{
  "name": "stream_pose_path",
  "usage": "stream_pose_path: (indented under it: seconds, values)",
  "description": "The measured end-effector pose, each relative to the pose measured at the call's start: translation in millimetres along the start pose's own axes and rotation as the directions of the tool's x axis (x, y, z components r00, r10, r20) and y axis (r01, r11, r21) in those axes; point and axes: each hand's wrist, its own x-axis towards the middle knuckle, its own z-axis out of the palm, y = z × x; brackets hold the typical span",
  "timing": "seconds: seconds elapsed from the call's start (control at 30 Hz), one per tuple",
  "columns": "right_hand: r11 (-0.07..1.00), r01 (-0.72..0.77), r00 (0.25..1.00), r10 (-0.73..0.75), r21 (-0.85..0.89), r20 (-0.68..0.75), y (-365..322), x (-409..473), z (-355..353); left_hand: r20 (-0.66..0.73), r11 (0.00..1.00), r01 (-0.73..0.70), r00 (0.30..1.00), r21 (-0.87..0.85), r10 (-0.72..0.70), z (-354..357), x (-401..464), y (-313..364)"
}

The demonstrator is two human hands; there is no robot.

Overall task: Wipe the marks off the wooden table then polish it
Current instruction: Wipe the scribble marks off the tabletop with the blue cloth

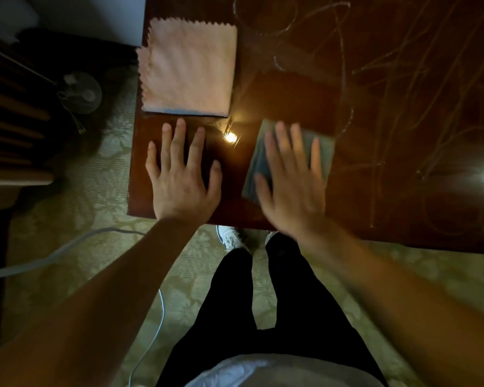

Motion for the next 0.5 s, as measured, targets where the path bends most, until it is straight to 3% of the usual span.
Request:
stream_pose_path:
  seconds: [0.1,0.2,0.3,0.37,0.5]
  values:
    - [0.997,0.077,0.997,-0.077,-0.013,0.000,-7,-56,8,-0.009,1.000,0.000,1.000,-0.011,0.000,-1,0,2]
    - [0.993,0.121,0.992,-0.120,-0.011,0.027,14,-42,2,-0.035,0.999,0.013,0.999,-0.035,-0.014,-4,0,4]
    - [1.000,-0.003,0.998,0.002,0.030,0.062,56,13,-11,-0.068,0.998,-0.005,0.998,-0.061,0.001,-7,-1,13]
    - [0.994,-0.106,0.993,0.105,0.009,0.060,81,46,-19,-0.057,0.992,-0.100,0.994,-0.071,0.096,-5,-2,29]
    - [0.981,-0.192,0.981,0.192,0.000,-0.006,64,29,-12,-0.025,0.972,-0.187,0.982,-0.140,0.186,3,8,67]
